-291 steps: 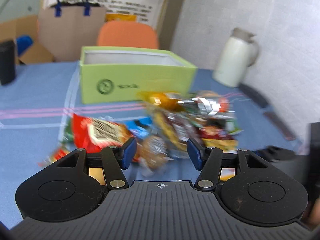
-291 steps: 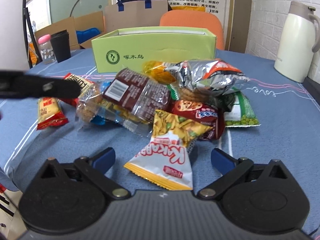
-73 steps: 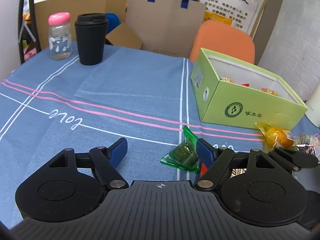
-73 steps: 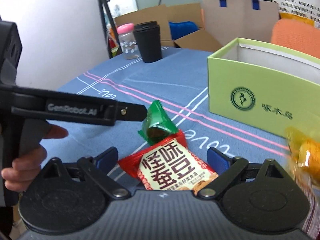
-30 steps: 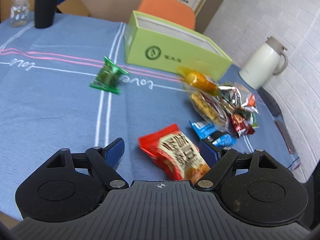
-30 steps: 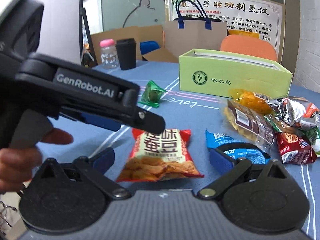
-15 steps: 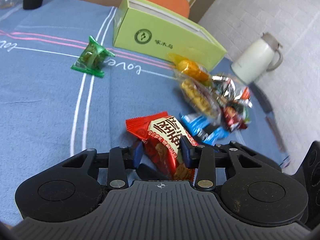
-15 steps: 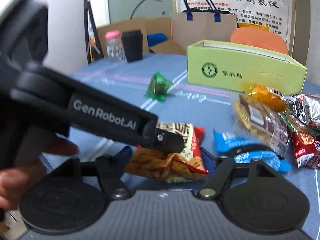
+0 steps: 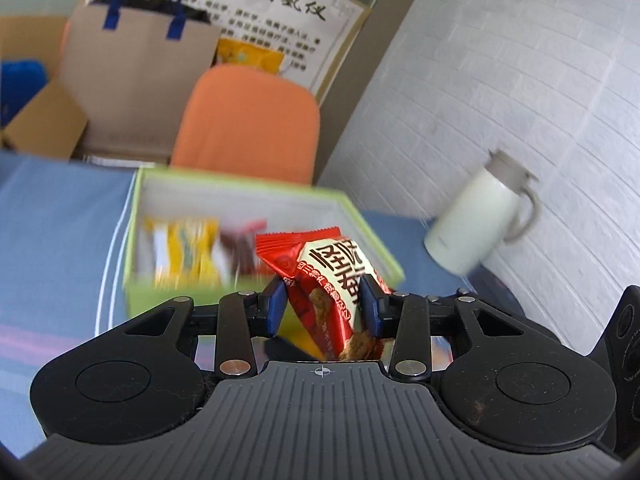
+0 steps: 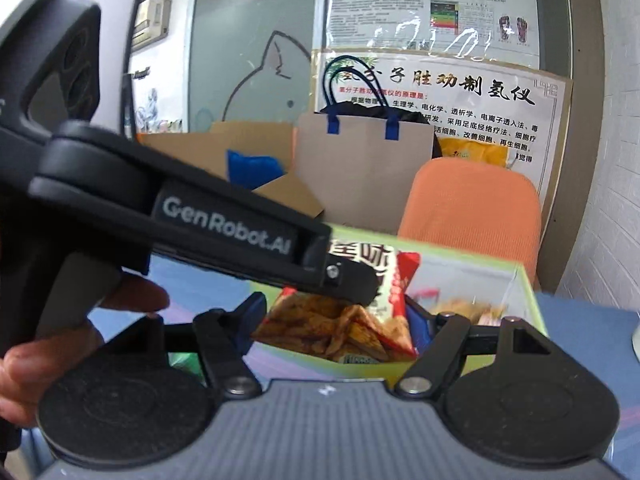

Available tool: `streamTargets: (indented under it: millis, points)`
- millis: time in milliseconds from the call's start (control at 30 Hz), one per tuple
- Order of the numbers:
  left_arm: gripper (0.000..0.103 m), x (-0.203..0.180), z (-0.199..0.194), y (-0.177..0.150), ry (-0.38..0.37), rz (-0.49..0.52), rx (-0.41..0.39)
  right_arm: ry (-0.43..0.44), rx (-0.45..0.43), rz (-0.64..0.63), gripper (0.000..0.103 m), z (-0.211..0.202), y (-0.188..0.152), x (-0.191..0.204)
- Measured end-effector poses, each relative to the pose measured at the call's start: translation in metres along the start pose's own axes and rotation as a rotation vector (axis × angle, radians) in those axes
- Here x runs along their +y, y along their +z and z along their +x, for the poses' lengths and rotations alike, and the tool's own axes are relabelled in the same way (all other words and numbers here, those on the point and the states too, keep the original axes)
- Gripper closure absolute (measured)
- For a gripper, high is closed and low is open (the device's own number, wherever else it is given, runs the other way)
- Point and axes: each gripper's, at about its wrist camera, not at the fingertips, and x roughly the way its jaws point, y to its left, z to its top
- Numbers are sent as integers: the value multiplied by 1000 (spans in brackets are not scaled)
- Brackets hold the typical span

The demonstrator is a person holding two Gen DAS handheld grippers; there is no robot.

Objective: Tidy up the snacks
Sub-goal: 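Carry both red packets into the green box and open both tools, then move both tools back to the pile over the brown packets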

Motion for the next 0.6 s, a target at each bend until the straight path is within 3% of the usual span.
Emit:
streamTargets:
  millis: [167,333,467,600]
  points:
    - [85,12,68,41,87,35,32,23,67,34,28,69,15,-41]
    - [84,42,124,46,128,28,91,40,156,100,26,121,9,-66]
    - [72,53,114,47,165,44,44,18,114,116,24,103,11,-72]
    - [57,49,65,49,156,62,-51,-21,6,102,11,59,23,-66]
